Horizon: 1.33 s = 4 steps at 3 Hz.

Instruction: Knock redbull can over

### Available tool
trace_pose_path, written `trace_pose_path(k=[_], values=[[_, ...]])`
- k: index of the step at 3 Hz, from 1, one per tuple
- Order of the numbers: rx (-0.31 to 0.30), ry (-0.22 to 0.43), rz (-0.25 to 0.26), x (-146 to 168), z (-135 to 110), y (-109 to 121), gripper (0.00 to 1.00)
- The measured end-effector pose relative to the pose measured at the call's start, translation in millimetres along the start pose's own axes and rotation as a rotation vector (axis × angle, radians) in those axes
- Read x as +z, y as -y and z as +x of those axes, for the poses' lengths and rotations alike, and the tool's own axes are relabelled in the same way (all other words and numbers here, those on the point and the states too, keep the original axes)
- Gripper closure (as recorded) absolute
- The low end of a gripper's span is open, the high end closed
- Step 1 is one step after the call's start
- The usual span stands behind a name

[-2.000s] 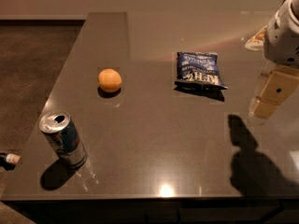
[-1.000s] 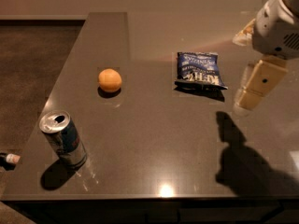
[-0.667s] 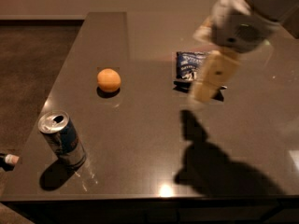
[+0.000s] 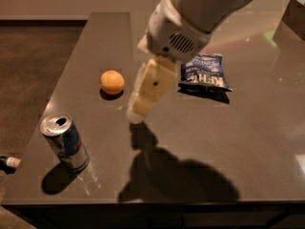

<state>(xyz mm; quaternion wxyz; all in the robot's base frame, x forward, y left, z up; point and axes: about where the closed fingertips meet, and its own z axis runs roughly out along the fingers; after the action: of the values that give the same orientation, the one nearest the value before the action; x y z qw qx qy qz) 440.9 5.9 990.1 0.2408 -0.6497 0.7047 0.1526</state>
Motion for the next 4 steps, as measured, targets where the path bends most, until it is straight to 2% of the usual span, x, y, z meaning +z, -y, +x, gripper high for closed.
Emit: trace_pose_path(k=[2, 3, 4], values=[[-0.122, 0.156, -0.176, 54.3, -64.7, -38.3, 0.00], [-0.196, 0.212, -0.206, 73.0, -87.7, -55.5, 0.00], [-0.232, 0.242, -0.208, 88.9, -92.4, -64.1, 0.00]])
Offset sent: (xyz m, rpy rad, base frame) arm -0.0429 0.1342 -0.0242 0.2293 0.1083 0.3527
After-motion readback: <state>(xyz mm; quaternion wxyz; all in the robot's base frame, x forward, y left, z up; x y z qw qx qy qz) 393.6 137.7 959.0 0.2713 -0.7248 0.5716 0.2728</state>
